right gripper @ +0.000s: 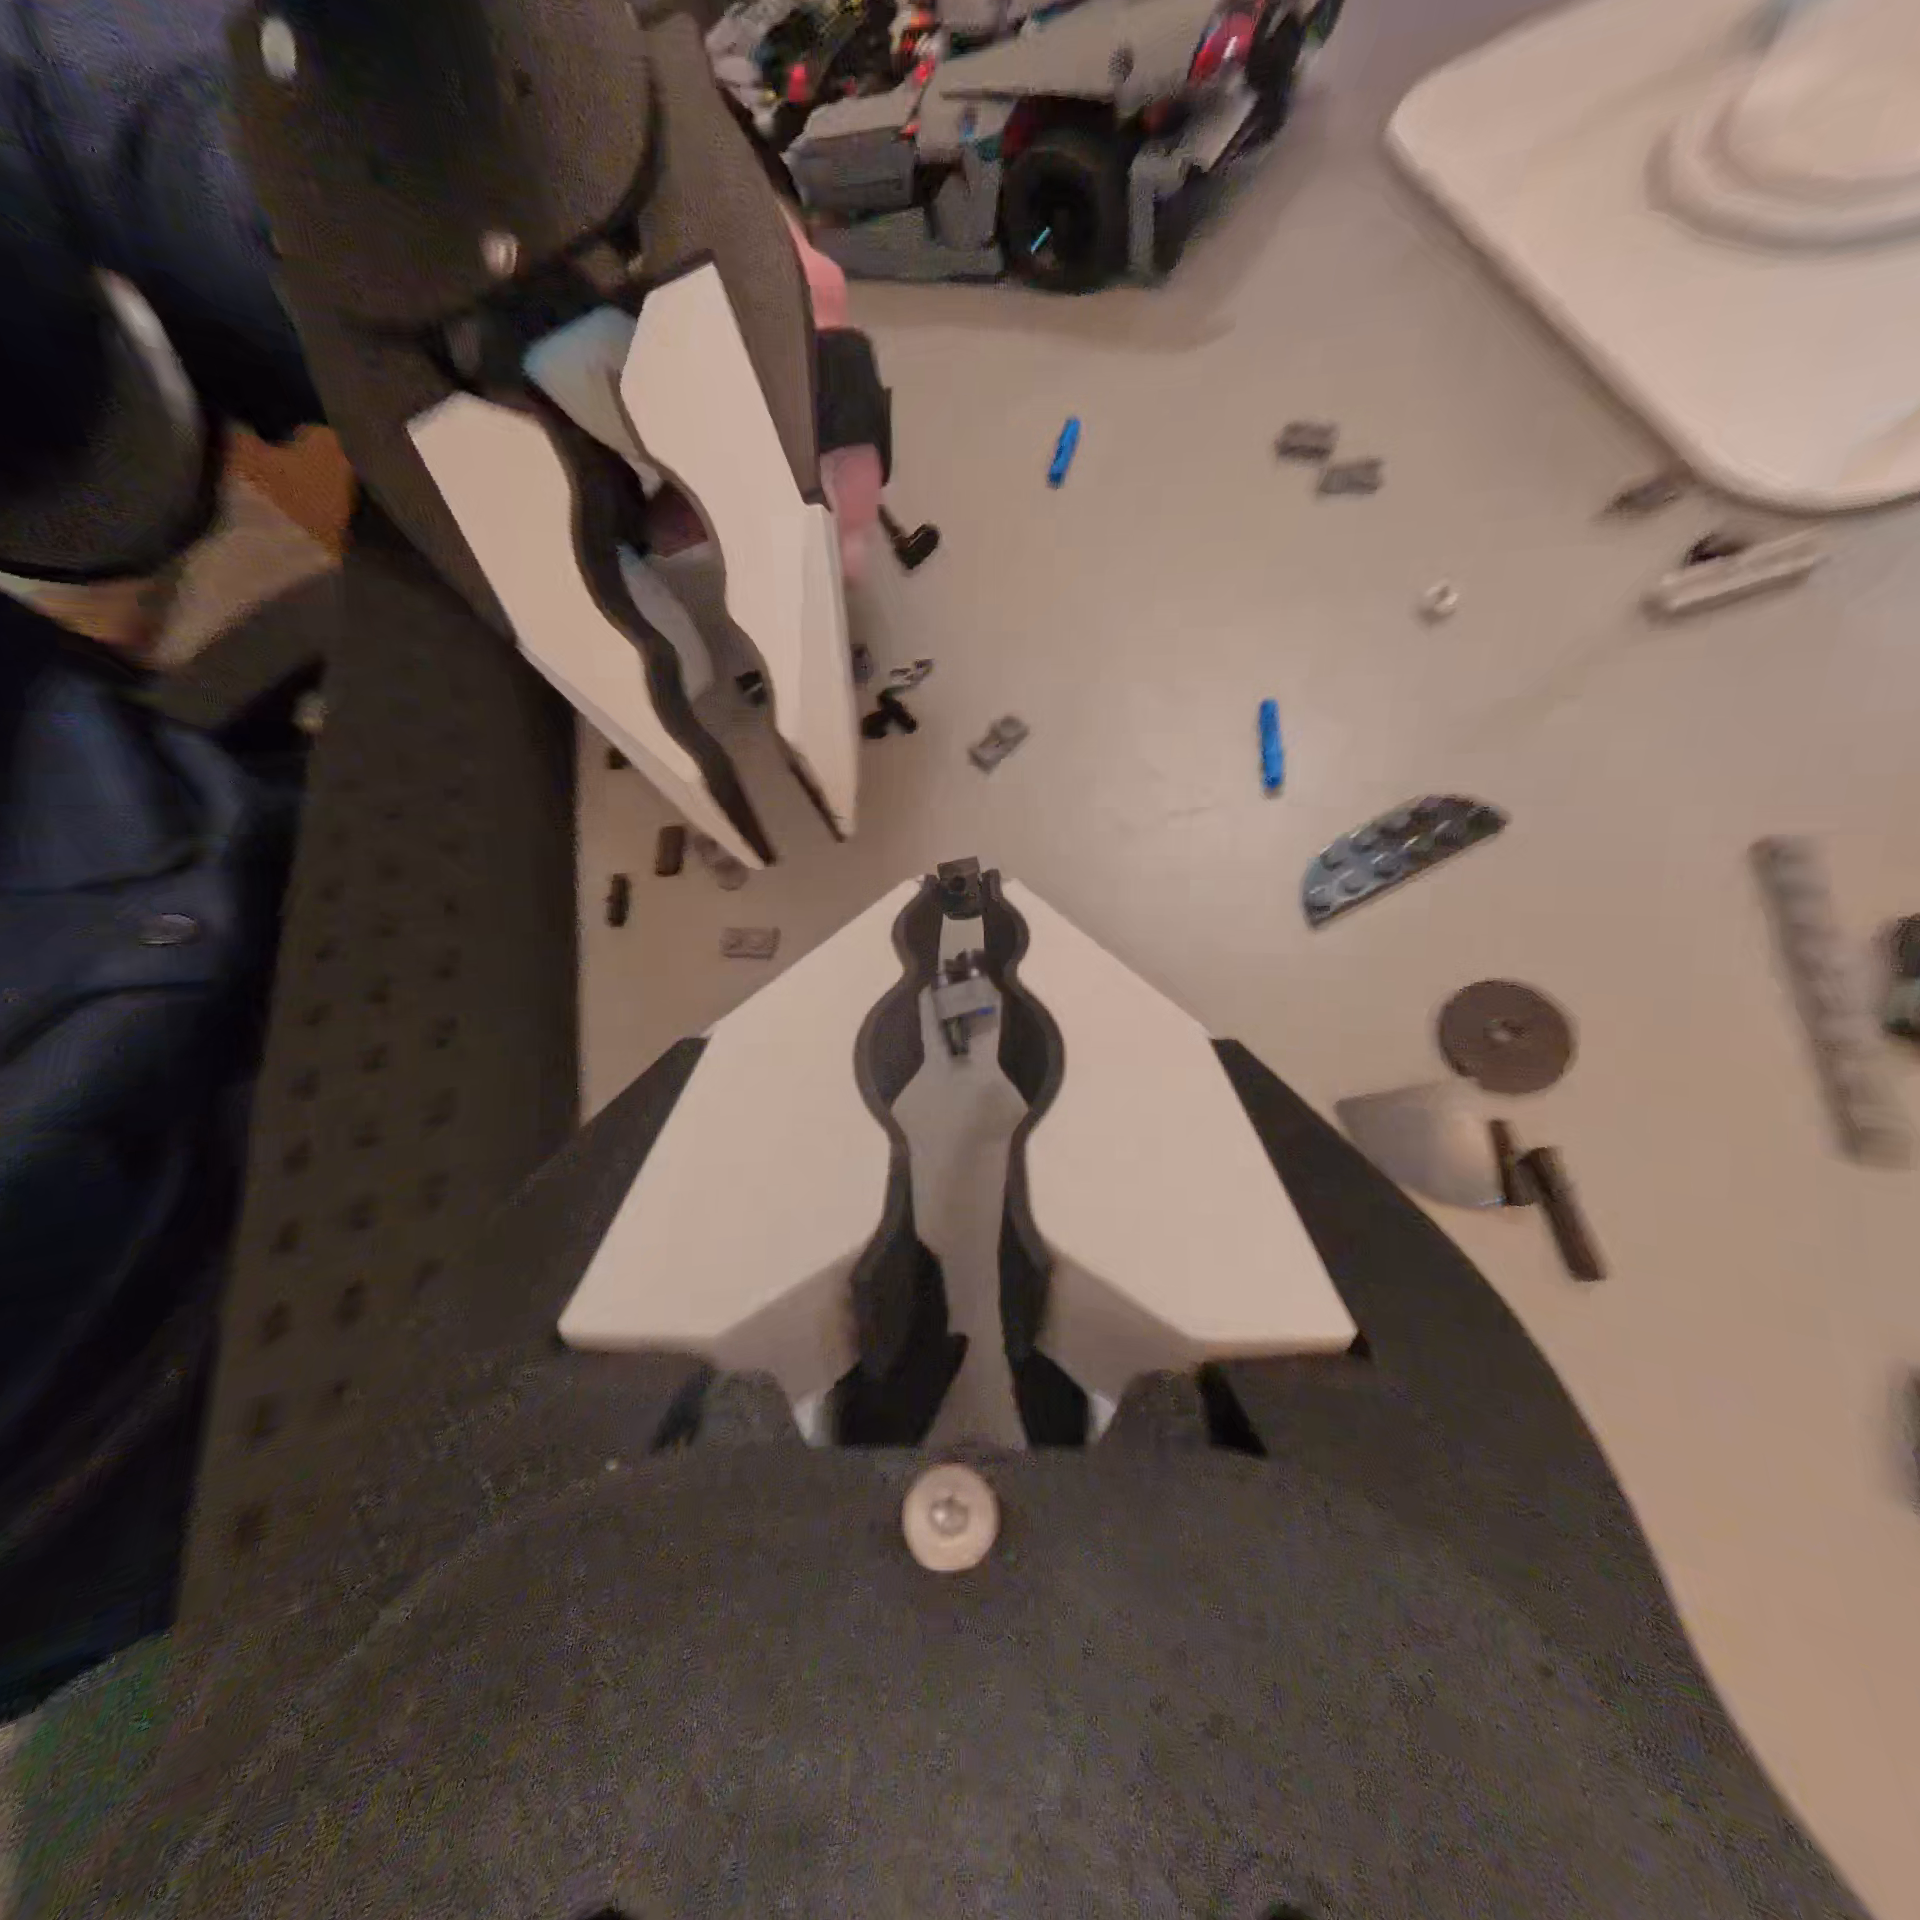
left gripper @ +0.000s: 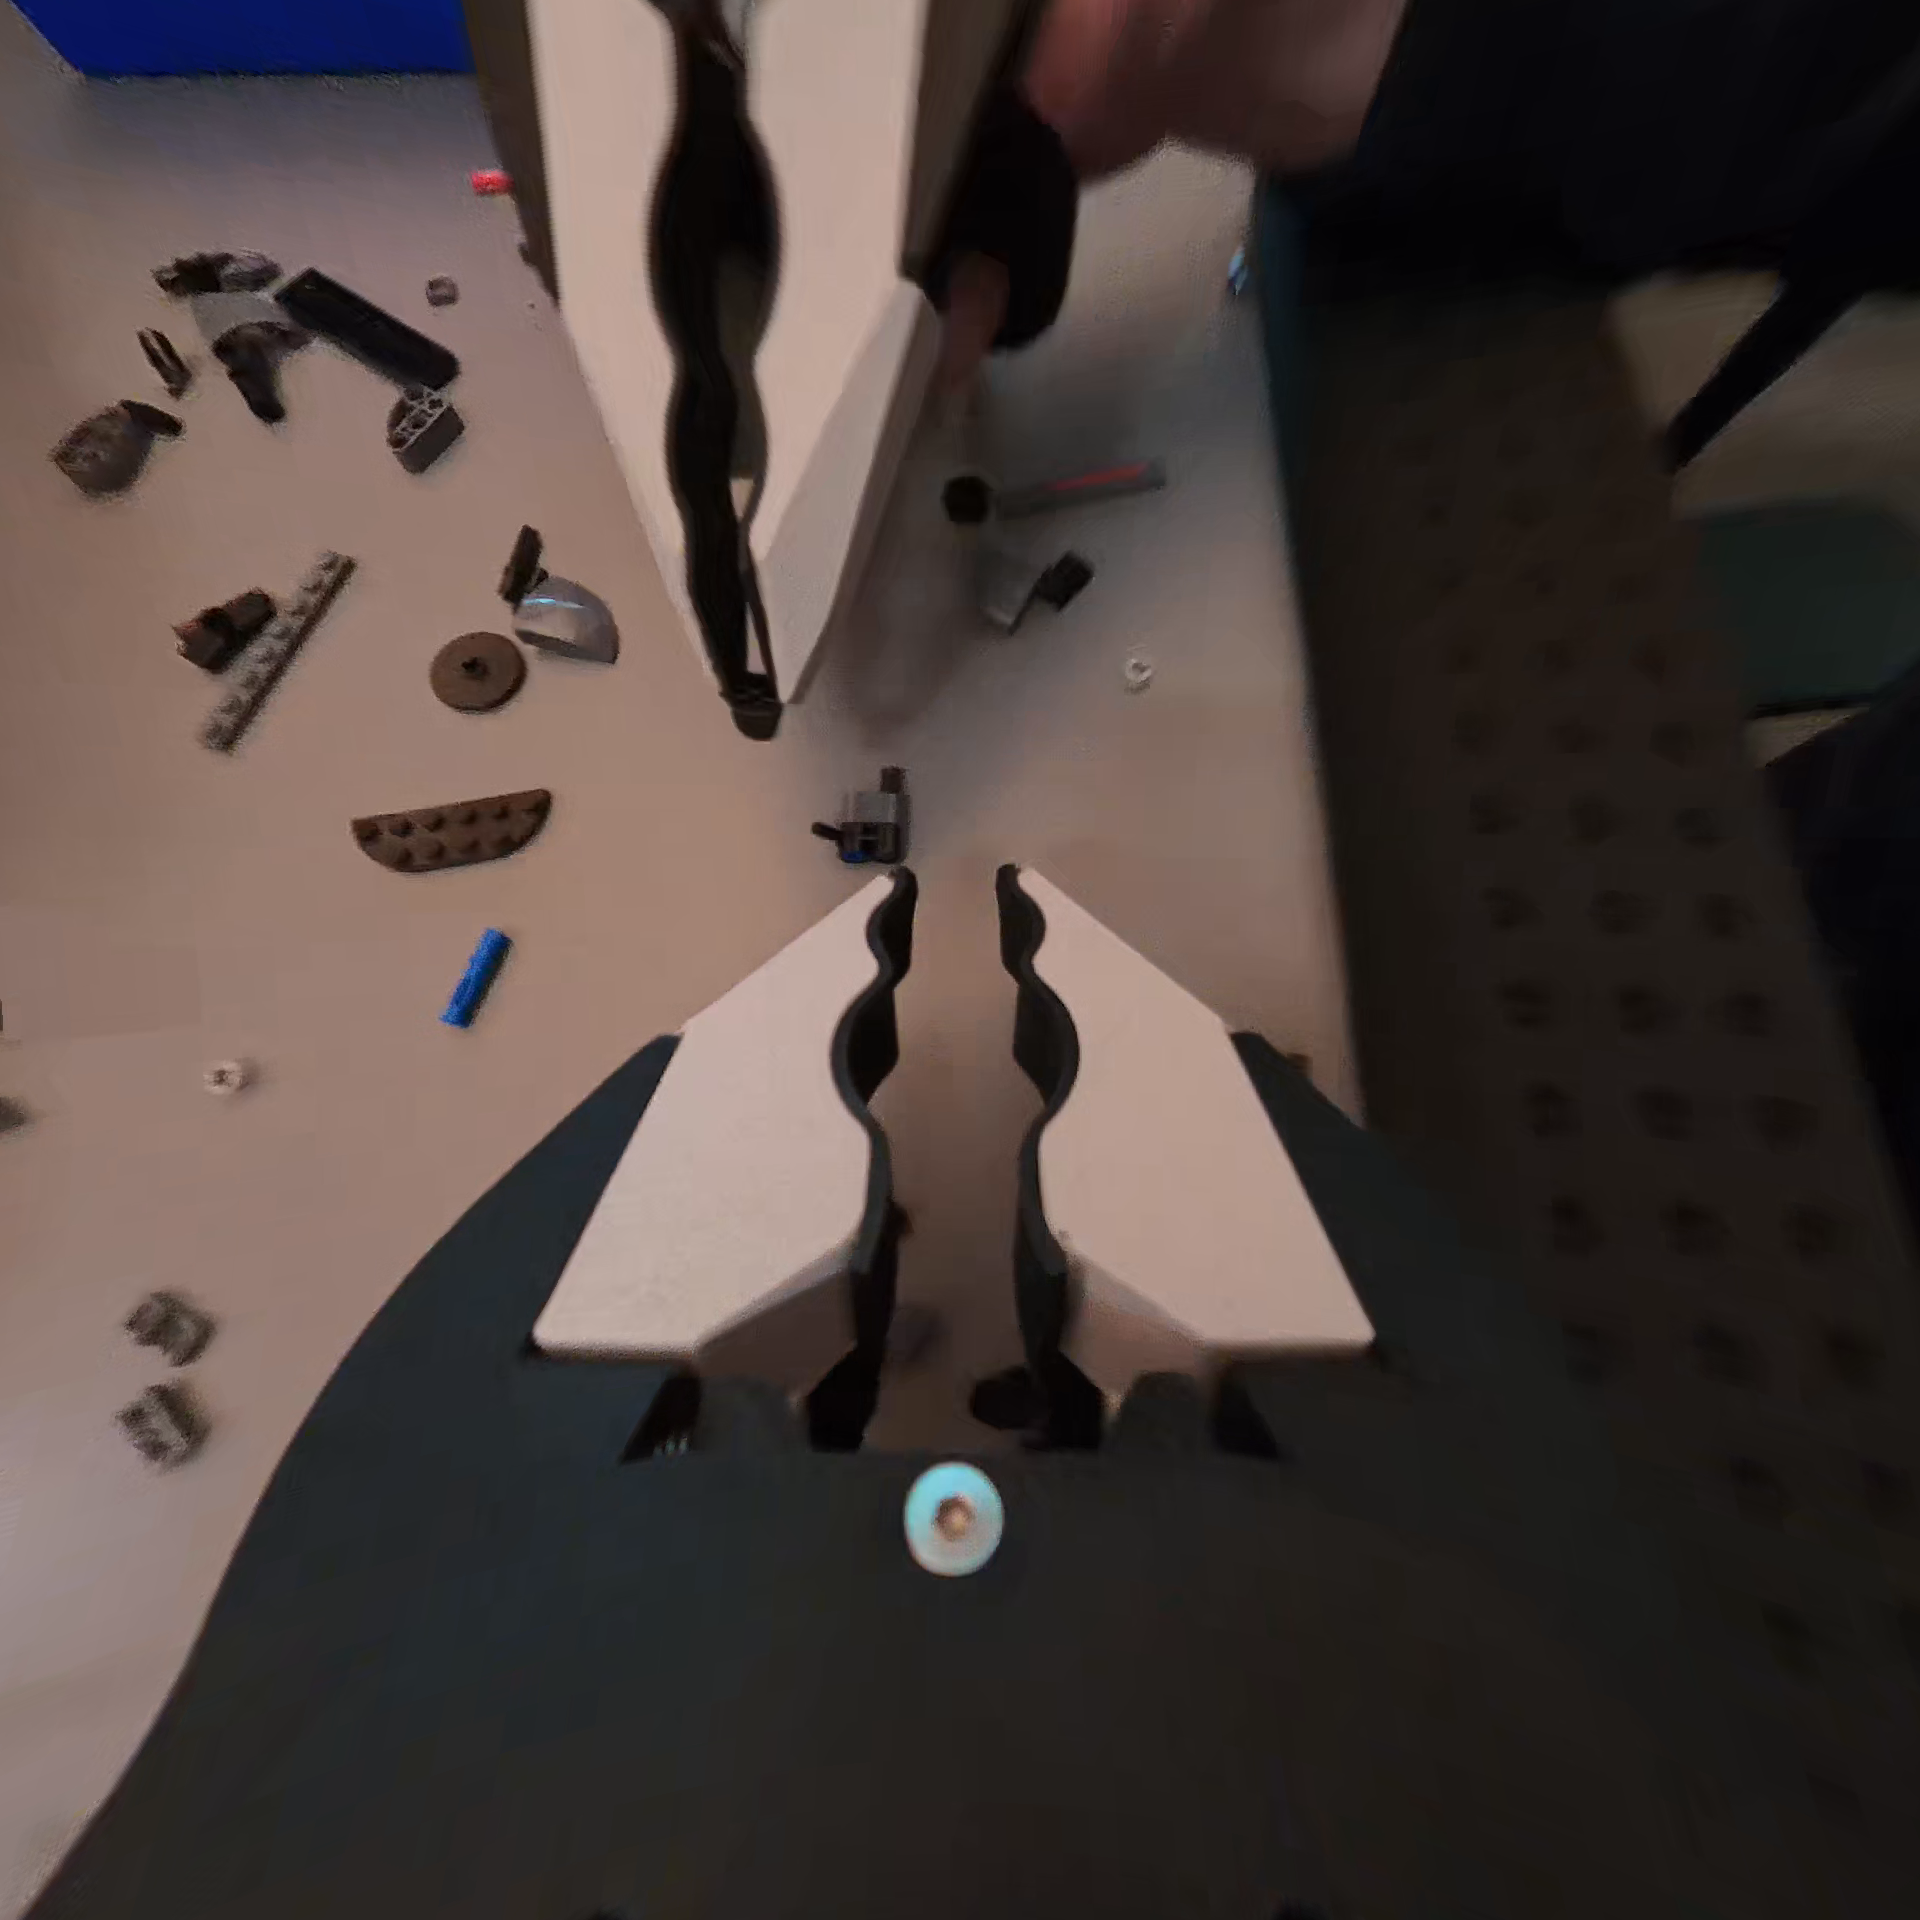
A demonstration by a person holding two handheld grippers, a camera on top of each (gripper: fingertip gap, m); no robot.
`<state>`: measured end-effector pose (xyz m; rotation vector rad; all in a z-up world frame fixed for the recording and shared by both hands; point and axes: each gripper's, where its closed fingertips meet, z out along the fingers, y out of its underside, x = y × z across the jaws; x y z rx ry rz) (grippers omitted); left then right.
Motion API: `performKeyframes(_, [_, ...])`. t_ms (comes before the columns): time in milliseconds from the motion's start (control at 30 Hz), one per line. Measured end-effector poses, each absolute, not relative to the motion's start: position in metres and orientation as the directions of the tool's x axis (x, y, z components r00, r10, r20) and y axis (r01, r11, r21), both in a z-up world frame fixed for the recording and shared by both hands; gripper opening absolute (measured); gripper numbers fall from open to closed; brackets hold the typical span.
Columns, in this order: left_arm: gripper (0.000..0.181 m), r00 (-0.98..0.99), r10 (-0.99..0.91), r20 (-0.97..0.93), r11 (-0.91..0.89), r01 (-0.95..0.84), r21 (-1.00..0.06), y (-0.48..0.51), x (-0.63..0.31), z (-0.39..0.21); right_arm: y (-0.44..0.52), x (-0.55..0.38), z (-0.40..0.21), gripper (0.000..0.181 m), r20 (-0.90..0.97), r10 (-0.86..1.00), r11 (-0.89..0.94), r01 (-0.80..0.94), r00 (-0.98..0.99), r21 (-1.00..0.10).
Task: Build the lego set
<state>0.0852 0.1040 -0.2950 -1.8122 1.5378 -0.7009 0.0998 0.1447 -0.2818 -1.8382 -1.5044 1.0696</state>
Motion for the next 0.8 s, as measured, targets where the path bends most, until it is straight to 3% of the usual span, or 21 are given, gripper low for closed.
performKeyframes(200, [0.004, 0.131, -0.942, -0.307, 0.099, -0.769, -0.632, 0.119, 0.1, -0.318, 0.152, 0.102, -0.298, 0.005, -0.469, 0.879, -0.426, 0.585, 0.086, -0.691])
performKeyframes(467, [0.005, 0.099, -0.919, -0.382, 0.154, -0.801, -0.579, 0.122, 0.104, -0.33, 0.145, 0.1, -0.317, 0.005, -0.566, 0.818, -0.48, 0.666, 0.104, -0.571])
performKeyframes(800, [0.006, 0.051, -0.847, -0.528, 0.26, -0.827, -0.498, 0.125, 0.107, -0.332, 0.146, 0.098, -0.319, 0.005, -0.62, 0.775, -0.525, 0.668, 0.119, -0.528])
